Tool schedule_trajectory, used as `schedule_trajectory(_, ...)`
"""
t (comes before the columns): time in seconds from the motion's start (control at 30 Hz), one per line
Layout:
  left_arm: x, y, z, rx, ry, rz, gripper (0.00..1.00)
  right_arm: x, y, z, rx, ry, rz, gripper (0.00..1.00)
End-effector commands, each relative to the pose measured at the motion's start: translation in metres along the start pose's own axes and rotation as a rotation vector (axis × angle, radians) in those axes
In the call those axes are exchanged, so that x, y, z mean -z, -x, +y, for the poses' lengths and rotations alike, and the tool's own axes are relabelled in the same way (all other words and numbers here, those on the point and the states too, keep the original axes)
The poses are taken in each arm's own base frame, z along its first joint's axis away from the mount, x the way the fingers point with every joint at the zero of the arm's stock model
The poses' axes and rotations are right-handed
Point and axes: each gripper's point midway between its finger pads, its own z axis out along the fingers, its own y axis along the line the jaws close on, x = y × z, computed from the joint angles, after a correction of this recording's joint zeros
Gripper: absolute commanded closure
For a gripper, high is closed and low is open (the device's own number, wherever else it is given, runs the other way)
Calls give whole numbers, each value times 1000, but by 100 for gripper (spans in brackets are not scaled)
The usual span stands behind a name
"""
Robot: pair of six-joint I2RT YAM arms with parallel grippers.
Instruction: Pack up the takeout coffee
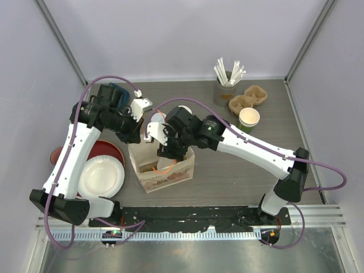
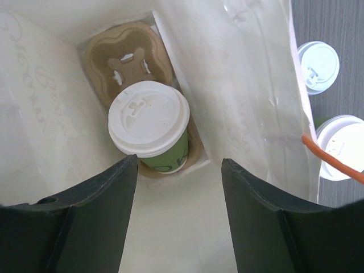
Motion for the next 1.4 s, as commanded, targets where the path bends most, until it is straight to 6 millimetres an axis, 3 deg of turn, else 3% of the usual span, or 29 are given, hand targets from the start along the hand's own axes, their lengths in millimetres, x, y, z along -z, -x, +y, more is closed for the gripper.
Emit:
schedule_trajectory(0.0, 16, -19, -17, 19, -20, 62, 100, 24, 33, -16, -8, -81, -127, 33)
schedule_trajectory(0.47, 18, -19, -20, 3, -22, 54, 100, 52, 57, -28, -68, -142, -252, 32)
schedule_trajectory(0.9, 18, -21, -18, 4, -13, 64, 100, 75, 77, -25, -101, -131, -353, 31)
schedule_trajectory(1.37, 16, -25, -13, 6, 4, 88, 100, 137, 121, -21, -122, -121, -594, 31)
